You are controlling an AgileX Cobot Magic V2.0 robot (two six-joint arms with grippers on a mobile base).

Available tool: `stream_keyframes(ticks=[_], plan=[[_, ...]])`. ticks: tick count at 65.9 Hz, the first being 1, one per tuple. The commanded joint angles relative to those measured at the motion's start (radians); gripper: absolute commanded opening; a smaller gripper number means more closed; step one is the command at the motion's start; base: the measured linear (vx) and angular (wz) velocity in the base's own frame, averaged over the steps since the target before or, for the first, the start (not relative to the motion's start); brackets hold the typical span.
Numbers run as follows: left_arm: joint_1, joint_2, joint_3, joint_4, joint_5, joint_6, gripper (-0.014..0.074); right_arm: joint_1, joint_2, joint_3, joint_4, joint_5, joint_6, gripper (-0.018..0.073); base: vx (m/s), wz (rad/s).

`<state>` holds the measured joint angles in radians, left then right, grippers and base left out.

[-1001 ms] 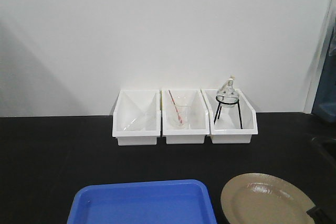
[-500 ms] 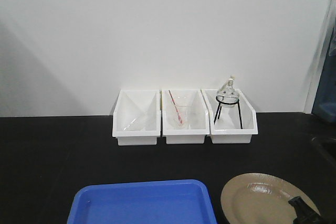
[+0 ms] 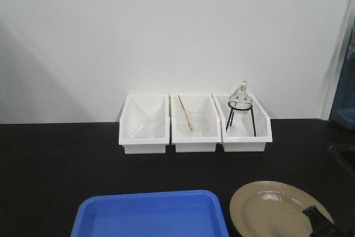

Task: Place disk in tray to left cabinet
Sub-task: 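Grasp the beige plate rim with the right gripper and lift it, then move the plate over the blue tray and lower it, open right gripper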

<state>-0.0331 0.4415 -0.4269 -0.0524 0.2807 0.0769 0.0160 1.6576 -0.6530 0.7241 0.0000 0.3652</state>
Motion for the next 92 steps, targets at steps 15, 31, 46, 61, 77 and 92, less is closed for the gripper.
stream_keyframes(ticks=[15,31,46,61,77,92], plan=[[-0.005,0.01,-0.033,-0.004,-0.079,0.002,0.0345,-0.005,-0.194,-0.023,-0.013,0.025,-0.015,-0.0005,0.0,0.0],[-0.005,0.01,-0.033,-0.004,-0.079,0.002,0.0345,-0.005,-0.309,-0.023,-0.013,0.026,-0.059,-0.0003,0.0,0.0],[-0.005,0.01,-0.033,-0.004,-0.078,0.002,0.0345,-0.005,-0.364,-0.024,0.028,0.028,-0.056,-0.0002,0.0,0.0],[-0.005,0.01,-0.033,-0.004,-0.078,0.002,0.0345,-0.005,-0.384,-0.051,0.038,-0.016,-0.075,-0.0002,0.0,0.0],[-0.005,0.01,-0.033,-0.004,-0.078,0.002,0.0345,0.145,-0.335,-0.198,0.041,0.008,-0.127,-0.0002,0.0,0.0],[-0.005,0.01,-0.033,-0.004,-0.078,0.002,0.0345,0.386,-0.161,-0.319,0.106,-0.013,-0.135,-0.0002,0.0,0.0]])
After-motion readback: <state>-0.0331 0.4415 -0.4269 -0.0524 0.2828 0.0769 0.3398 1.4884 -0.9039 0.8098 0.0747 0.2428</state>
